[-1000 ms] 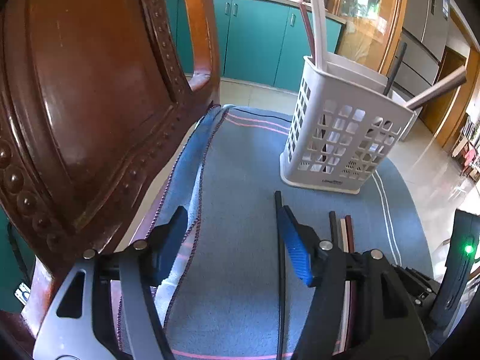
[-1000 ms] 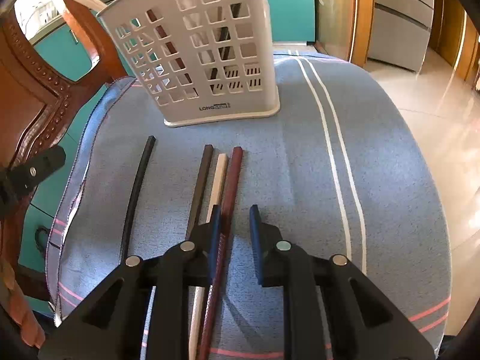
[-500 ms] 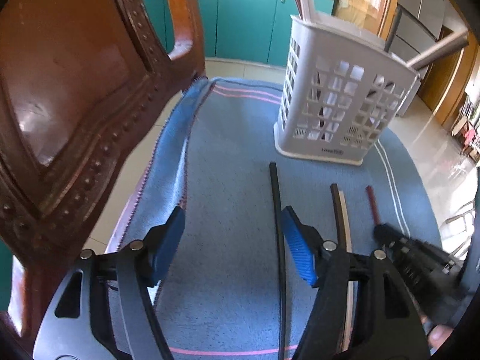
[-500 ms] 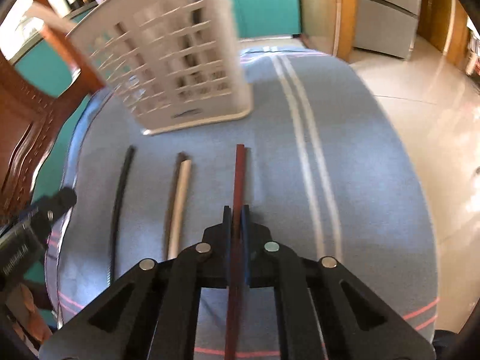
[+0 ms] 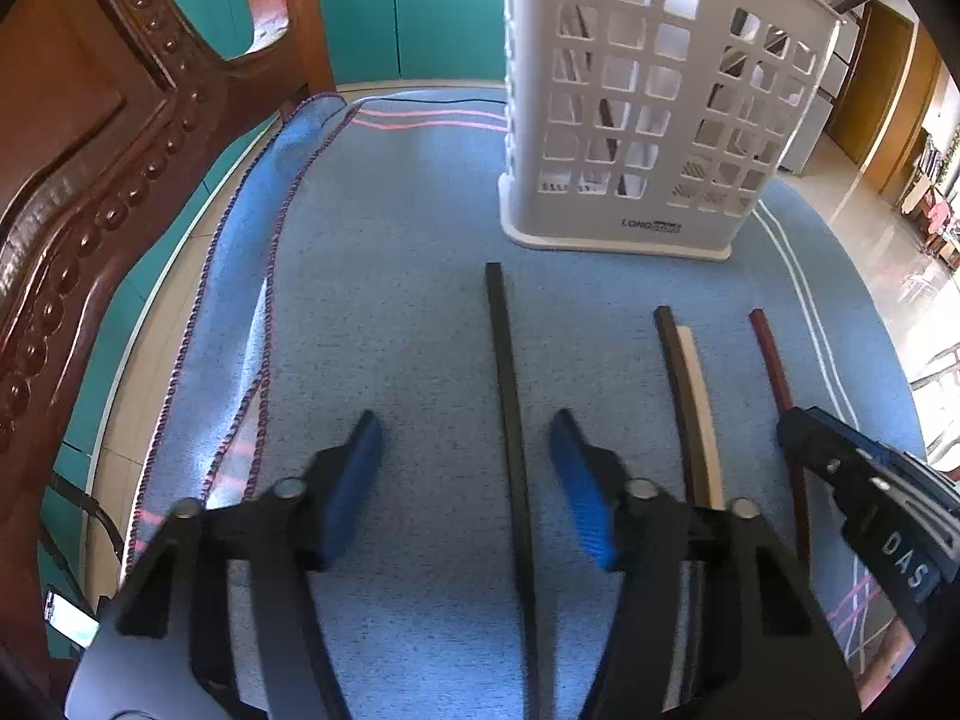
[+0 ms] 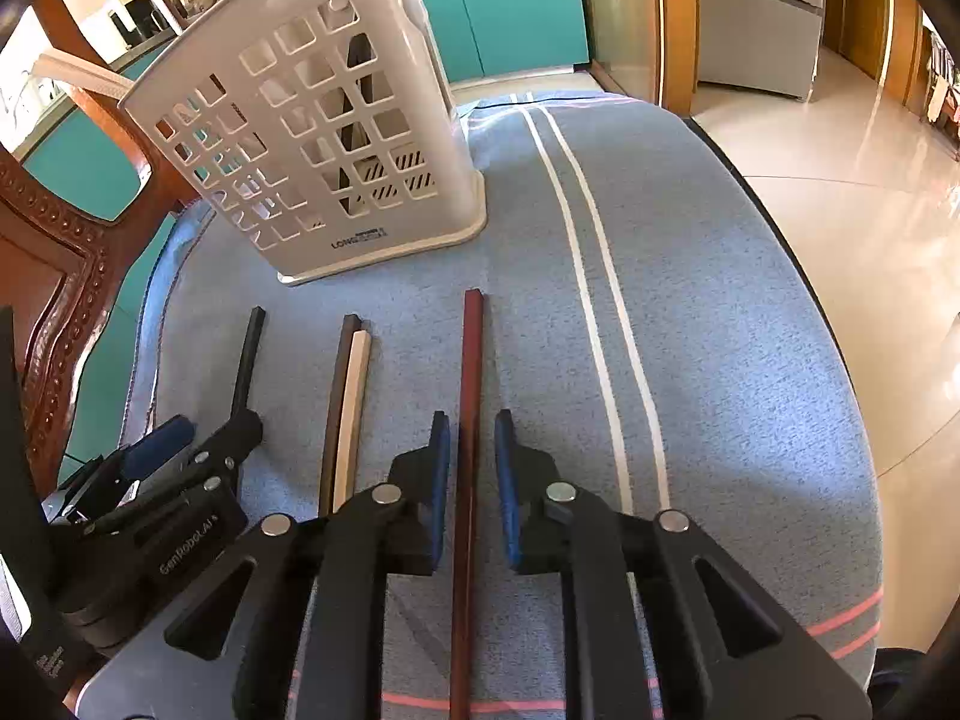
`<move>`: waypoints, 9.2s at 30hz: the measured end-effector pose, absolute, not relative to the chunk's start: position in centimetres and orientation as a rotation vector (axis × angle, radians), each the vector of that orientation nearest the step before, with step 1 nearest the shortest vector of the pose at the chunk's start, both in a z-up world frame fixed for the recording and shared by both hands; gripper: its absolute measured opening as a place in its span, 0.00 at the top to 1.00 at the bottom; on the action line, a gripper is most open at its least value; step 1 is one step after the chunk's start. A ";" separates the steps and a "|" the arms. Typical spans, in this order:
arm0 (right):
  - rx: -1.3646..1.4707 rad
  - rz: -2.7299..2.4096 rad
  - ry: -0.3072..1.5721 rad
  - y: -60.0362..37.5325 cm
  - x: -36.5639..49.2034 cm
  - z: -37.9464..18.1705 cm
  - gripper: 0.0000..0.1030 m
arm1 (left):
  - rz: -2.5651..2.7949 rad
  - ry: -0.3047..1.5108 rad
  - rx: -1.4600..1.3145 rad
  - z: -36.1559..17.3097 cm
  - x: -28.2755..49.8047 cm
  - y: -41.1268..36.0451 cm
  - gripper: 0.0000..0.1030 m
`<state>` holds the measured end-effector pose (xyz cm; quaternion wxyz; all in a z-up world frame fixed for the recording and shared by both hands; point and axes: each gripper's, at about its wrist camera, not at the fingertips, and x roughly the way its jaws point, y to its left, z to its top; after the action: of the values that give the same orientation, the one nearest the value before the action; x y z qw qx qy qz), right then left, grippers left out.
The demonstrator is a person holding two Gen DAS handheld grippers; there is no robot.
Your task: Organize utensils
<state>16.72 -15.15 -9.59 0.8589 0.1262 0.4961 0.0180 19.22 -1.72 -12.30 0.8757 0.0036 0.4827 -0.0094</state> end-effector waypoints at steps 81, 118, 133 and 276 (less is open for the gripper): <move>0.121 0.014 1.005 -12.6 17.0 -10.2 0.92 | -0.022 1.019 -0.031 -11.7 17.3 -1.7 0.90; 0.298 0.258 0.460 -18.2 10.2 7.6 0.94 | -0.180 0.564 -0.288 4.8 11.9 4.0 0.93; 0.333 0.163 0.174 -18.3 18.1 16.0 0.94 | -0.223 0.228 -0.315 16.9 16.3 3.9 0.93; 0.323 0.034 1.036 -16.6 16.9 -8.6 0.67 | -0.164 1.028 -0.061 -11.6 15.9 -3.9 0.78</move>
<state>16.95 -16.61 -8.57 0.8562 0.1538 0.4929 0.0160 15.94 -3.87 -11.55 0.8671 -0.0291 0.4910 -0.0783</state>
